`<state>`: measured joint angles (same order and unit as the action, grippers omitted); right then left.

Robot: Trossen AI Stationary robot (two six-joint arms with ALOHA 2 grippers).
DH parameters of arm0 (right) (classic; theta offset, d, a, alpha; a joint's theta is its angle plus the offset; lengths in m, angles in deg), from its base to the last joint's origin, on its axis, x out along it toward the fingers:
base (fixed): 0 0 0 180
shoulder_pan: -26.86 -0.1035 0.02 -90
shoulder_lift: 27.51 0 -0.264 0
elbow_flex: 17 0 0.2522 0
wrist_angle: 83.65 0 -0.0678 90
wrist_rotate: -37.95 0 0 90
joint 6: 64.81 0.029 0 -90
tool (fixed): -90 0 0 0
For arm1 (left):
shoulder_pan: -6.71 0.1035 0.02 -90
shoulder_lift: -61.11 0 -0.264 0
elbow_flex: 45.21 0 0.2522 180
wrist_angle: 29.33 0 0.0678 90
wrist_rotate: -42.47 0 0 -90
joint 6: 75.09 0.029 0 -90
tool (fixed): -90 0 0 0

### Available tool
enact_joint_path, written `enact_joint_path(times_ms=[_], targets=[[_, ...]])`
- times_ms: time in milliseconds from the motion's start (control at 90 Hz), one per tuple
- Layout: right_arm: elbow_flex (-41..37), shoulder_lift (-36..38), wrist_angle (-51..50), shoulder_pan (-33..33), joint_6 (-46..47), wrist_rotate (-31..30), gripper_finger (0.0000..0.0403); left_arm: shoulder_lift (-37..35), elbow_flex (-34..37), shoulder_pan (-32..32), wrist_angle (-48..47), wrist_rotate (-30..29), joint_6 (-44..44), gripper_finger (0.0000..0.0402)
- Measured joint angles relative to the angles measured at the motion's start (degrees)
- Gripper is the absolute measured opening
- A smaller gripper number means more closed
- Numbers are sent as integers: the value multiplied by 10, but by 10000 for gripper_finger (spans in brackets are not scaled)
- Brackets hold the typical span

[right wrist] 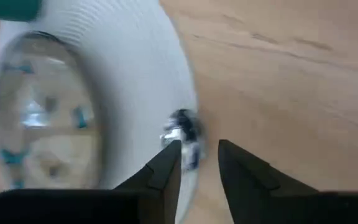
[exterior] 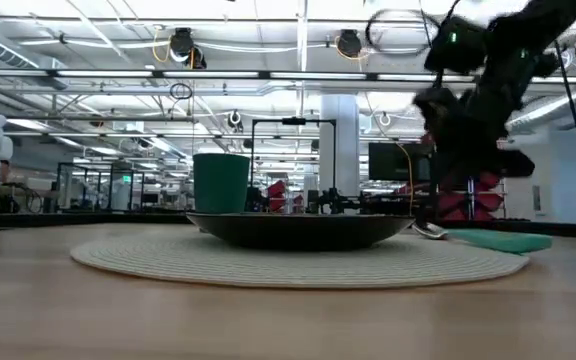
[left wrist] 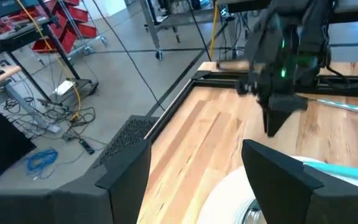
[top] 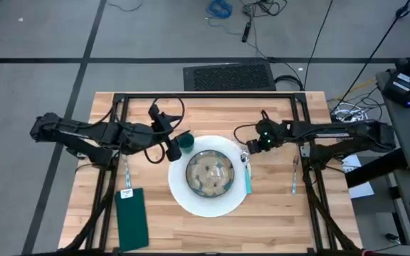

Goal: Set table place
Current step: Put the blue knife on the right of the white table mat

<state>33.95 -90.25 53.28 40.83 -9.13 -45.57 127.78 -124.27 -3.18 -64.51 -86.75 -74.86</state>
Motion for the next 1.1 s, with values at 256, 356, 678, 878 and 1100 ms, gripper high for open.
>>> enact_joint_path(times_ms=[256,356,678,878,1100], targets=[[195,75,-35,-164,24,-204,69,-31,0,-34,-91,31,-145,238],[229,69,-30,-221,-28,-301,27,-42,-14,-39,-166,52,-275,237],[233,14,-14,-261,-170,-353,10,3,-107,28,-569,259,-599,194],[233,-26,-9,-267,-193,-348,2,50,-84,44,-686,477,-683,180],[233,-60,-7,-290,-269,-346,2,100,-31,44,-634,499,-476,180]])
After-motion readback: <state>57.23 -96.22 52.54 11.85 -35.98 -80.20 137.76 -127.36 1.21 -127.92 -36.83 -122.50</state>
